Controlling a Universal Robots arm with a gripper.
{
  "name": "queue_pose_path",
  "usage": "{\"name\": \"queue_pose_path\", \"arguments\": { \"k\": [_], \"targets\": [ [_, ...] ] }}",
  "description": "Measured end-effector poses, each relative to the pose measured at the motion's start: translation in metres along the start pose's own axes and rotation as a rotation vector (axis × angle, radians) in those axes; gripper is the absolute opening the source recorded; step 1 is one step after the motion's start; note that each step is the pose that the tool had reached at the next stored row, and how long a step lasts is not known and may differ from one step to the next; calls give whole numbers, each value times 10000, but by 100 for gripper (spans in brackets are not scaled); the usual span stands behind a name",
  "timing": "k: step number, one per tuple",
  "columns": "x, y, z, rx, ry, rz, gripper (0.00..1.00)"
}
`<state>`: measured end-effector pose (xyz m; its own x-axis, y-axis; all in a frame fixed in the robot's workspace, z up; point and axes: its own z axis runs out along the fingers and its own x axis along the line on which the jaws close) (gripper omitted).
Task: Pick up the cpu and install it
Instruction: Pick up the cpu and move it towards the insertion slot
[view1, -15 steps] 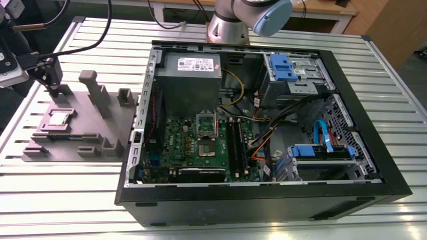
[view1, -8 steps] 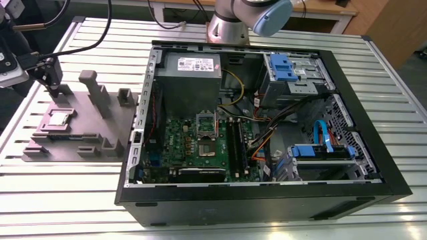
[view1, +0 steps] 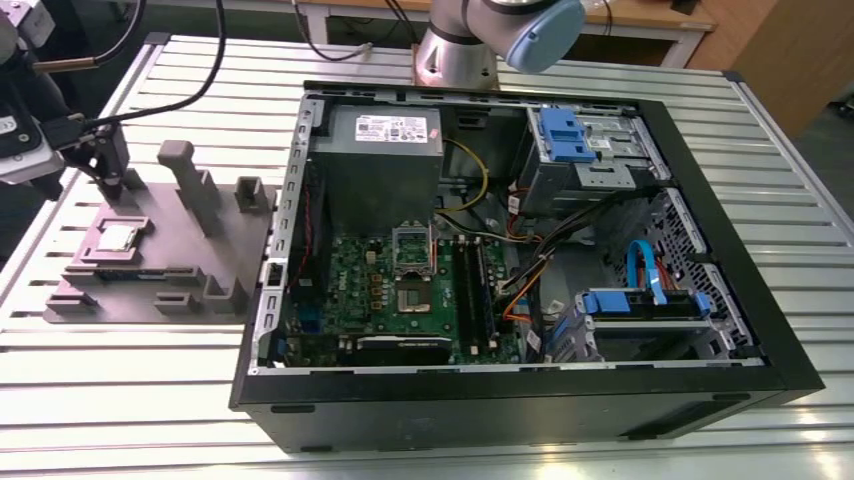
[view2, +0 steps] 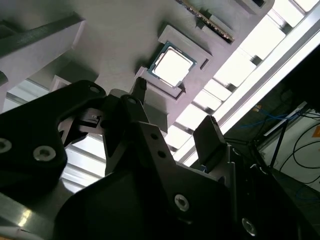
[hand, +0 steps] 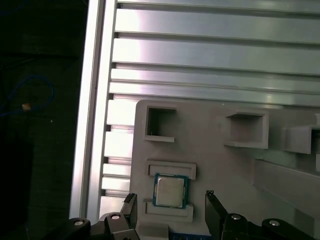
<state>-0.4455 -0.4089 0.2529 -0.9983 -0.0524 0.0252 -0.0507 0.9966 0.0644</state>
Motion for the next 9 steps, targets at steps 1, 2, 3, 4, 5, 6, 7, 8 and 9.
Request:
{"name": "queue_pose_path", "arguments": {
  "k": [1, 2, 3, 4, 5, 6, 7, 8, 9],
  "targets": [
    [0, -6, 16, 0, -1, 0, 65],
    [-1, -12, 33, -1, -2, 0, 65],
    [0, -20, 50, -1, 0, 0, 65],
    [-1, -27, 67, -1, 0, 0, 65],
    [-1, -34, 87, -2, -1, 0, 65],
    [-1, -41, 104, -2, -1, 0, 65],
    [-1, -44, 119, -3, -1, 1, 65],
    [0, -45, 128, -6, -2, 2, 65],
    [-1, -46, 132, -6, -1, 2, 65]
  ]
}}
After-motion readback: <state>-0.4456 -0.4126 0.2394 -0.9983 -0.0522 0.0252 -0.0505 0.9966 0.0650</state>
